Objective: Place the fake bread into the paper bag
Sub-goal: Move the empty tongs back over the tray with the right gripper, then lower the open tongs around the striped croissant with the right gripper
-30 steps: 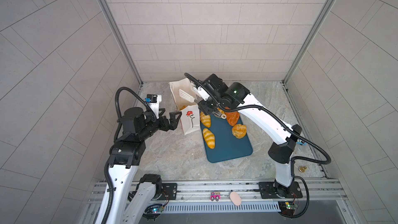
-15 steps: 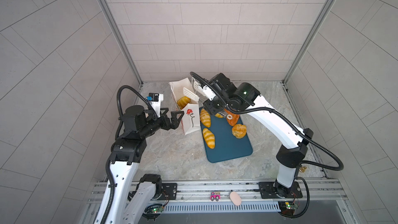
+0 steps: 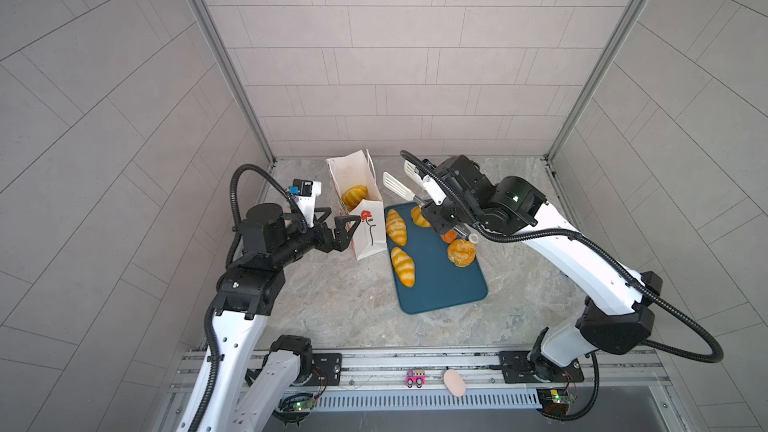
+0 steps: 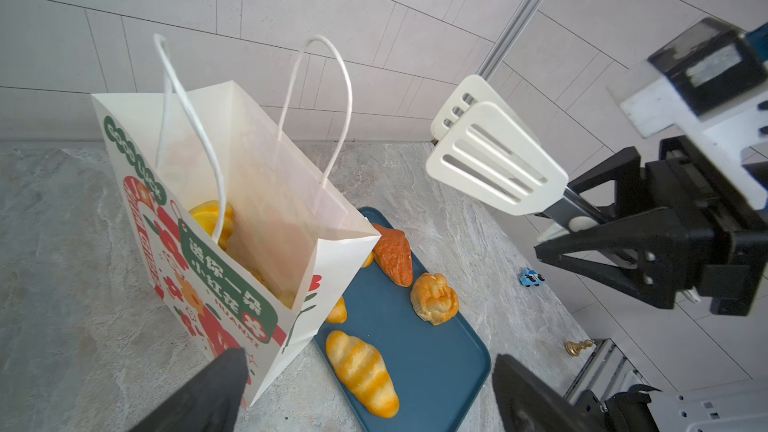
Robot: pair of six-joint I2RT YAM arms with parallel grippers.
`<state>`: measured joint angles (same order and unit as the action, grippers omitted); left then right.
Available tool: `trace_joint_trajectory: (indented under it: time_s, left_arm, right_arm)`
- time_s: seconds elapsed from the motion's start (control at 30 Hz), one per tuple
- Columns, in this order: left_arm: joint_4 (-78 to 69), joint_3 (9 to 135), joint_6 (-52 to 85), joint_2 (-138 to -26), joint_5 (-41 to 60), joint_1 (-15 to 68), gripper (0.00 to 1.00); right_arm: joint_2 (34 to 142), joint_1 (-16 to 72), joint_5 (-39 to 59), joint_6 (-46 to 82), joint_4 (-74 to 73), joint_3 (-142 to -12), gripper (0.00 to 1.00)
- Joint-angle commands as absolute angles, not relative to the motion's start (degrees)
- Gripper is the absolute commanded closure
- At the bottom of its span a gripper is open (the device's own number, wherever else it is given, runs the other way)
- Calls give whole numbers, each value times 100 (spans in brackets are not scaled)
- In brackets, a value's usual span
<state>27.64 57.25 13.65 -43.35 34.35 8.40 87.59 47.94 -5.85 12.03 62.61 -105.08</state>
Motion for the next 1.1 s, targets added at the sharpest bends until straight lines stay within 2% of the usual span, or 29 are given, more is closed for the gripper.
trace_joint_trajectory:
  time_s: [0.0,0.2,0.4,0.7,1.07]
  left_arm:
    - [2619,5836,1288,-4280,3326,960,0]
    - [2707,5770,1213,-4256,3253,985,0]
    - [2615,5724,1195,-4398,3339,986,0]
    - [2511,5699,1111,-4408,3444,1053,0]
    - [2682,5733,976,-4537,3366,1251,0]
  right_arm:
    - [8358,4816,-925,1635,6135,-9938,46]
    - [7891,4903,-1002,2333,6034,-8799,46]
    - [8004,5283,-818,3155,5967,-7845,46]
    - [8808,5754,-315,3582,5980,-7476,46]
    - [9179,5814,-18,3639,5860,-7418,43]
